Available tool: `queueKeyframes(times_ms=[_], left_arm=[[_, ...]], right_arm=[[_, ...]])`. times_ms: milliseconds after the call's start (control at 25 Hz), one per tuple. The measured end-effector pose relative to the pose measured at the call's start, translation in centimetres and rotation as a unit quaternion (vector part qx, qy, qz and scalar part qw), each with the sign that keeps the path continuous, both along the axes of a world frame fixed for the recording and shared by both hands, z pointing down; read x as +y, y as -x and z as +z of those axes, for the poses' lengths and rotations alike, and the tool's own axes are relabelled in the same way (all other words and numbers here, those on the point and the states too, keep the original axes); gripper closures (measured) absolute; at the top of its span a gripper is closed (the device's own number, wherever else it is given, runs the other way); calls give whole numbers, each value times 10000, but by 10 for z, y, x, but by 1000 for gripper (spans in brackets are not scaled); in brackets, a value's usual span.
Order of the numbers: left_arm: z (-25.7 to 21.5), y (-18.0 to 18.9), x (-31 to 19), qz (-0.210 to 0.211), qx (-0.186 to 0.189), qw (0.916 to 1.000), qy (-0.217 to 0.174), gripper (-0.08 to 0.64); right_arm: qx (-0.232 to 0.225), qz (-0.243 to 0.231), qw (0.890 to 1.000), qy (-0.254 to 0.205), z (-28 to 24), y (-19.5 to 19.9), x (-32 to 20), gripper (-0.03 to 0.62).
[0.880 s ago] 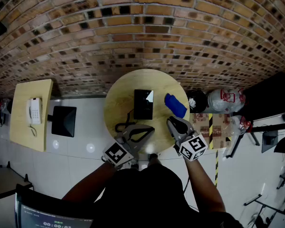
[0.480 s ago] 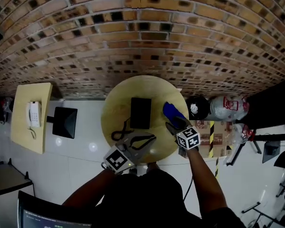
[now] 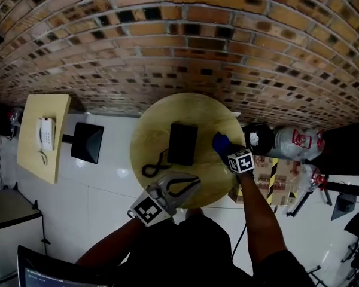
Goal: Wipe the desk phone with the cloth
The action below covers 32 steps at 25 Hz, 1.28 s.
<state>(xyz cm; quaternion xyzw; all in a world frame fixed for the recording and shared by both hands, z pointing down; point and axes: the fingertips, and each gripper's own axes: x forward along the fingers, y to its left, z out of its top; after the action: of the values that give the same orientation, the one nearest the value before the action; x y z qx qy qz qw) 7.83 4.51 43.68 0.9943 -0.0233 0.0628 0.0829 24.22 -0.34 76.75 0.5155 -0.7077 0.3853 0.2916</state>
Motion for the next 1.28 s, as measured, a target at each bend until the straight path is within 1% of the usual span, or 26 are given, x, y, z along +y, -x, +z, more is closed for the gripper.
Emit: queueKeyframes(times_ms=[80,160,240,400,440,520,560,640,720,840,960,1040,1120,1200,1280], left_arm=[[4,2,-4,-106,-63,9999,71,543],[6,4,-7,-172,-105,9998,66,543],[7,6,-9,-209,-121,9997,53,543],[9,8,-10,-285,-103,9994,148,543],[9,8,-10,-279,-107,9995,139,543],[9,8,-8,-270,-102,9995,109,543],[9,8,-6,-266,-90,9996,99,543],[8,7,-3,-217,-89,9997,43,543],[5,7,0,-115,-89,9998,-110,543],[1,10,4,-131,-47,9998,-126,543],[-5,15,4,-138,-5,9997,-222,543],[-11,21,3,-139,46,9994,-301,543],[-14,28,1,-202,55,9993,-312,543],[-16,35,-1,-293,69,9990,-327,543],[-16,44,-3,-378,89,9986,-351,543]], right_arm=[[-33,-178,9997,144,9,3,-2,385],[6,-251,9994,258,19,4,-3,385],[58,-220,9993,296,24,2,-4,385],[238,-122,9992,295,26,0,-9,399],[276,-126,9991,293,27,0,-9,410],[298,-111,9989,336,27,-1,-8,464],[287,-75,9988,384,27,-1,-7,477],[195,72,9986,484,27,-2,-8,490],[61,179,9985,509,24,0,-12,499],[-45,-2,9996,265,5,15,-21,502],[-245,-365,9987,-262,-33,45,-49,502],[-310,-647,9953,-643,-61,68,-73,502],[-309,-913,9910,-929,-84,90,-95,502],[-220,-1214,9864,-1083,-96,110,-115,502],[-78,-1504,9823,-1111,-96,128,-131,502]])
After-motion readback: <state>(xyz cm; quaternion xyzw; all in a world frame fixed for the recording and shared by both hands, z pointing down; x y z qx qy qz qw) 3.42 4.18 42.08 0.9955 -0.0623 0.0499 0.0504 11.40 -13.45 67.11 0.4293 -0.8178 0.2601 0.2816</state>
